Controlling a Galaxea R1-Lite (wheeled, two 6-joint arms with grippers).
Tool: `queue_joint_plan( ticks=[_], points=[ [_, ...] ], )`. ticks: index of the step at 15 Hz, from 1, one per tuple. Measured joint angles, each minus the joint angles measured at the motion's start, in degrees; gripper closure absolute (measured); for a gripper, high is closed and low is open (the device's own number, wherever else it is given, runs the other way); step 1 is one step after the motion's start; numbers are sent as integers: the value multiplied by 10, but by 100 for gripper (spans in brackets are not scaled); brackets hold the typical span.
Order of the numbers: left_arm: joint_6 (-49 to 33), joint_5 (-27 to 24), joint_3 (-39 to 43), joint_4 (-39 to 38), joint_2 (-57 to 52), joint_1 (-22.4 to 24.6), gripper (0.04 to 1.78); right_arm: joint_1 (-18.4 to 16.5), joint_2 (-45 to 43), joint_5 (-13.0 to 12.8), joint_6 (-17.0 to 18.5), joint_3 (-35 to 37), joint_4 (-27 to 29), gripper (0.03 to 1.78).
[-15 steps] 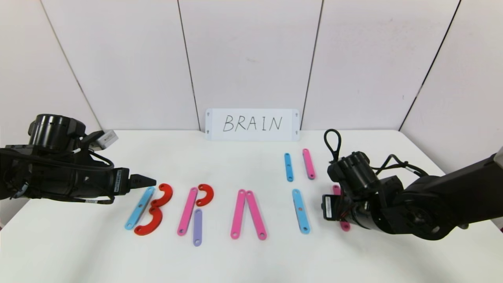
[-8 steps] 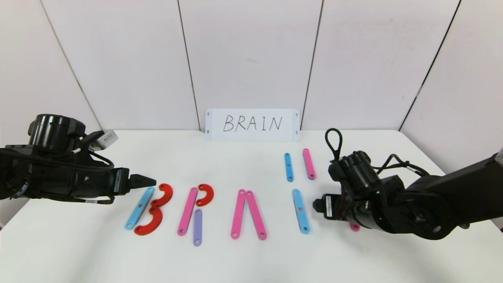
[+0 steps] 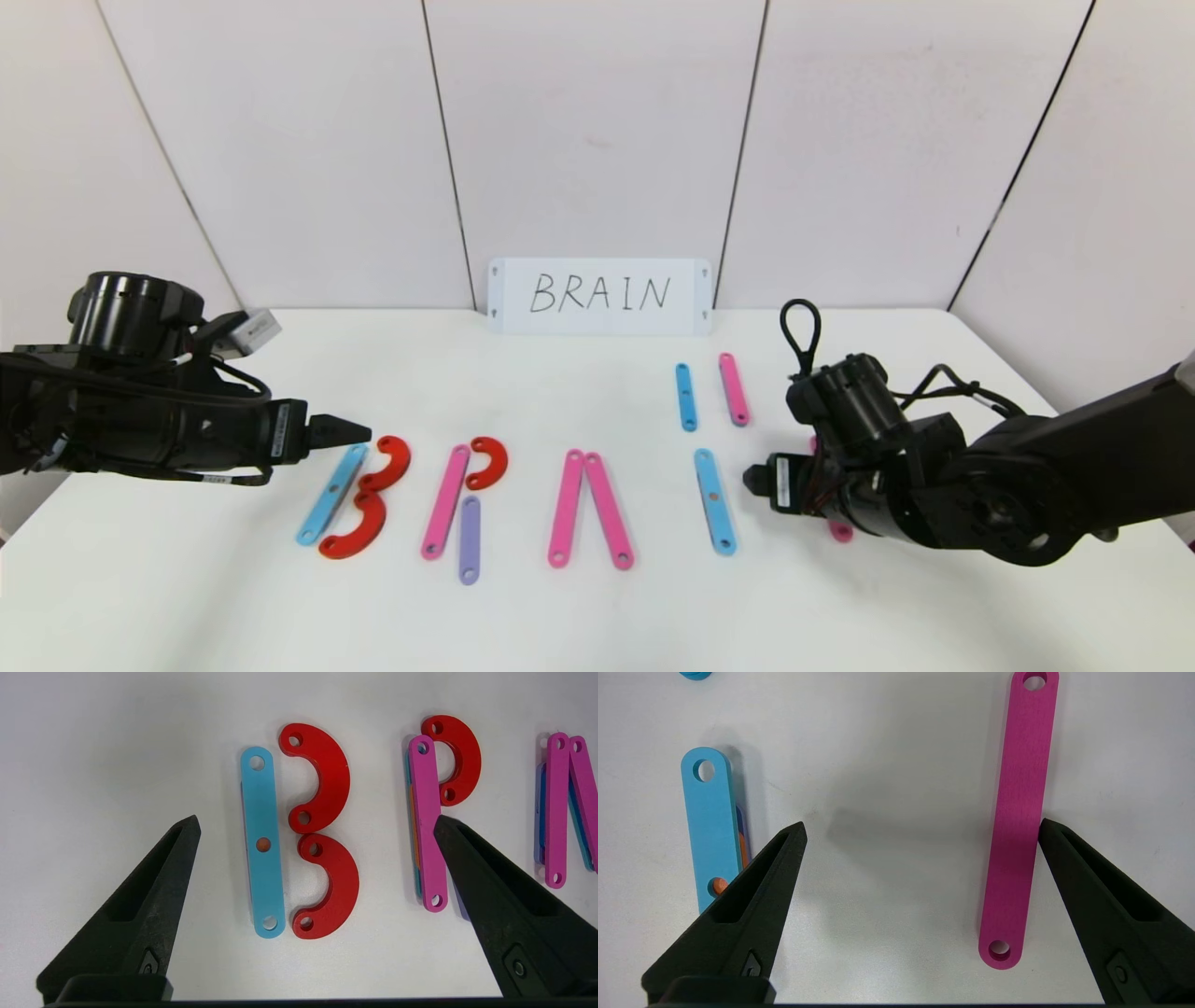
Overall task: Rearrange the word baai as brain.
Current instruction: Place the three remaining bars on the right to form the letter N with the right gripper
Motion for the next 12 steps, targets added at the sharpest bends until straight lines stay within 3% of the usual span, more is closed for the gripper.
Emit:
queue_joint_plan(
  ticks=[6, 12],
  points=[
    [0, -1, 0, 0, 0, 0, 8, -3, 2, 33, 0, 0, -3, 8],
    [0, -1, 1, 0, 1, 0, 8, -4, 6, 64, -1, 18, -69, 8]
  ],
)
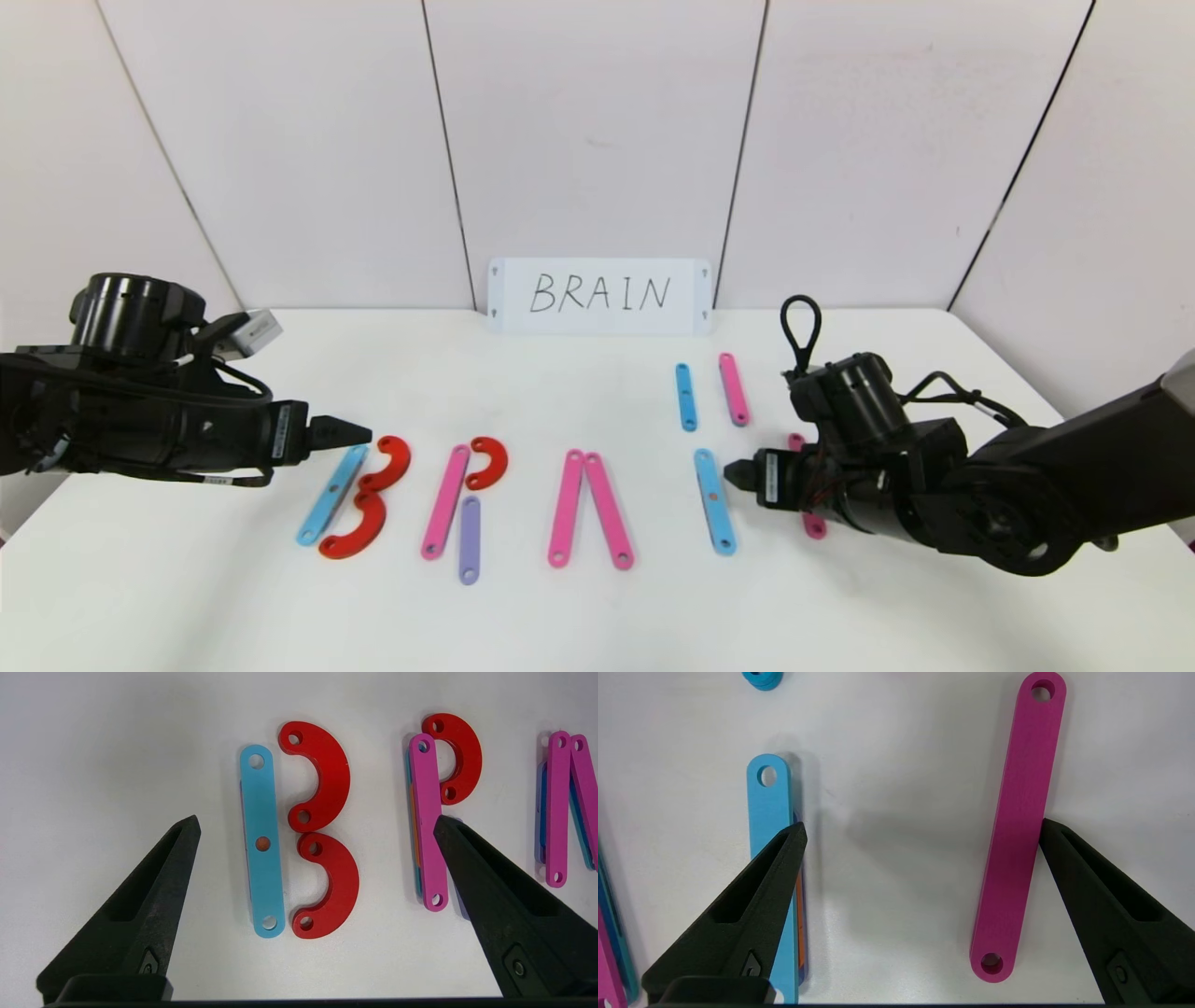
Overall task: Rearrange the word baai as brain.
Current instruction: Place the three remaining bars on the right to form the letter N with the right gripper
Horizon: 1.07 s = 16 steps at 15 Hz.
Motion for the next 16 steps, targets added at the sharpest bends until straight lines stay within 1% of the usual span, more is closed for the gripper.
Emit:
queue_joint_plan(
  ticks=[8, 16],
  points=[
    [0, 0, -1, 0, 1, 0, 8, 8, 2, 26, -4, -2, -5, 8],
    [0, 1, -1, -1, 2, 0, 8, 23, -3, 28, -7, -1, -4, 8]
  ],
)
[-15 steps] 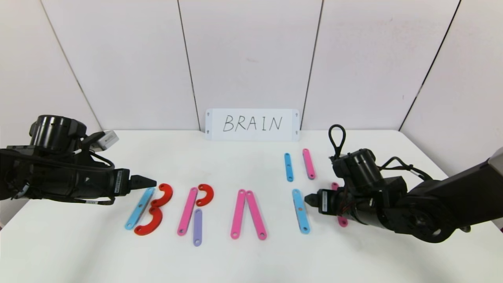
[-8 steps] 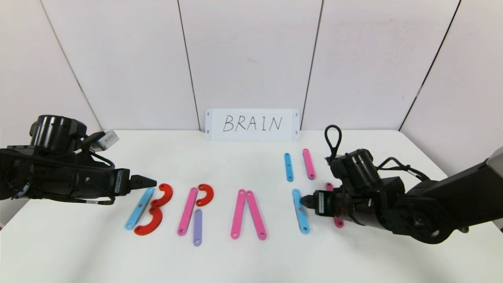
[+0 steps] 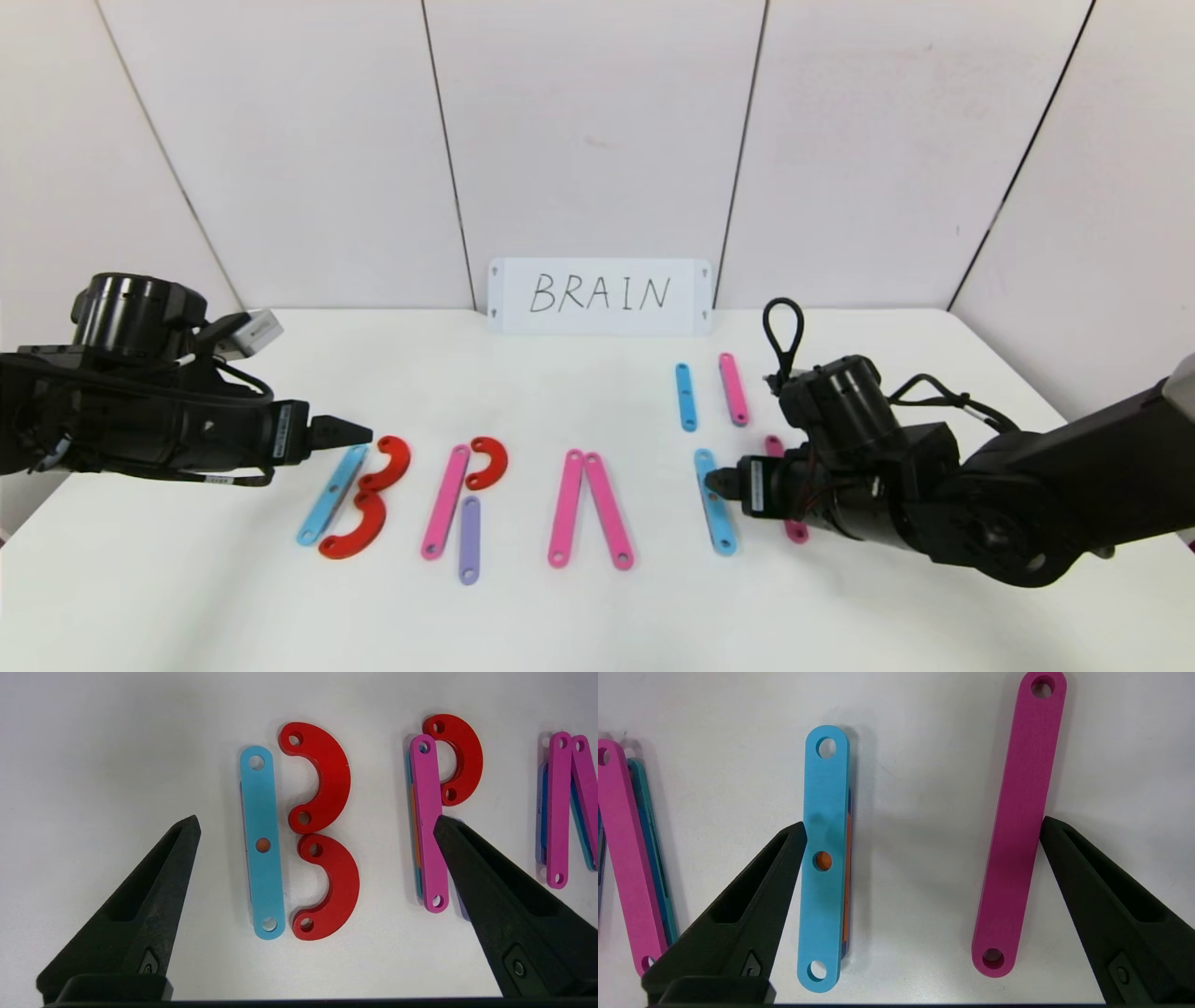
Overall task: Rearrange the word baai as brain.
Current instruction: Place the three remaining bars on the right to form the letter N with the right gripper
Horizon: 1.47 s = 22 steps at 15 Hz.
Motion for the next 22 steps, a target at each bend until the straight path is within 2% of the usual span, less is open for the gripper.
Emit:
queue_joint_plan(
  ticks=[5, 12, 15, 22],
  points=[
    [0, 0, 0, 0, 0, 0, 8, 2, -3, -3, -11, -2, 2, 8],
    [0, 0, 1, 1, -1, 0, 8, 1, -19, -12, -79, -43, 10, 8],
    [0, -1, 1, 1, -1, 1, 8, 2, -5, -12, -110, -100, 22, 8],
    [0, -1, 2, 1, 1, 0, 8, 5, 107, -27, -119, -280, 72, 8]
  ],
)
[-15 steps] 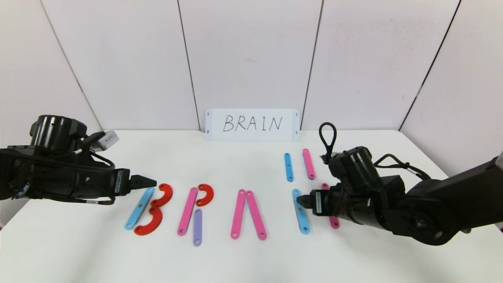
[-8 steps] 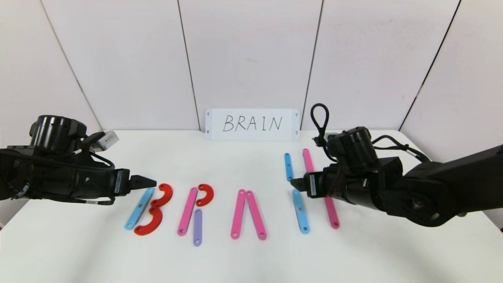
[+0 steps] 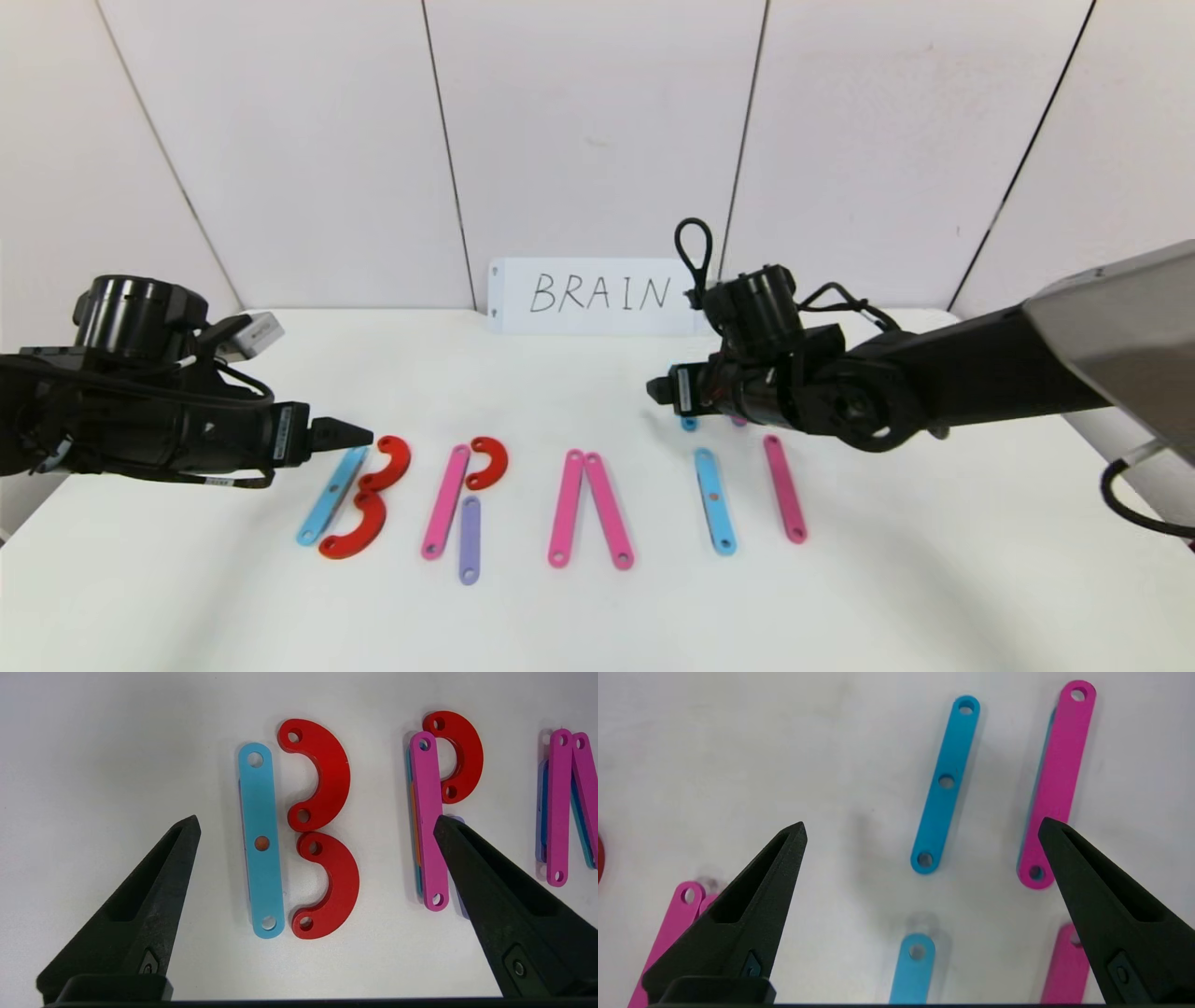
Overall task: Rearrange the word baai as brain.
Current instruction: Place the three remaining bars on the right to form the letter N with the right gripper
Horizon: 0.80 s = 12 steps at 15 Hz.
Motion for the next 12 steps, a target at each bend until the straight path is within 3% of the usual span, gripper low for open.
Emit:
queue_joint_plan(
  ticks=[5, 12],
  points=[
    [0, 0, 0, 0, 2, 0, 8, -4, 80, -1, -20, -80, 6, 8],
    [0, 0, 0, 0, 2, 0, 8, -8, 131, 1, -21, -117, 0, 15]
  ],
)
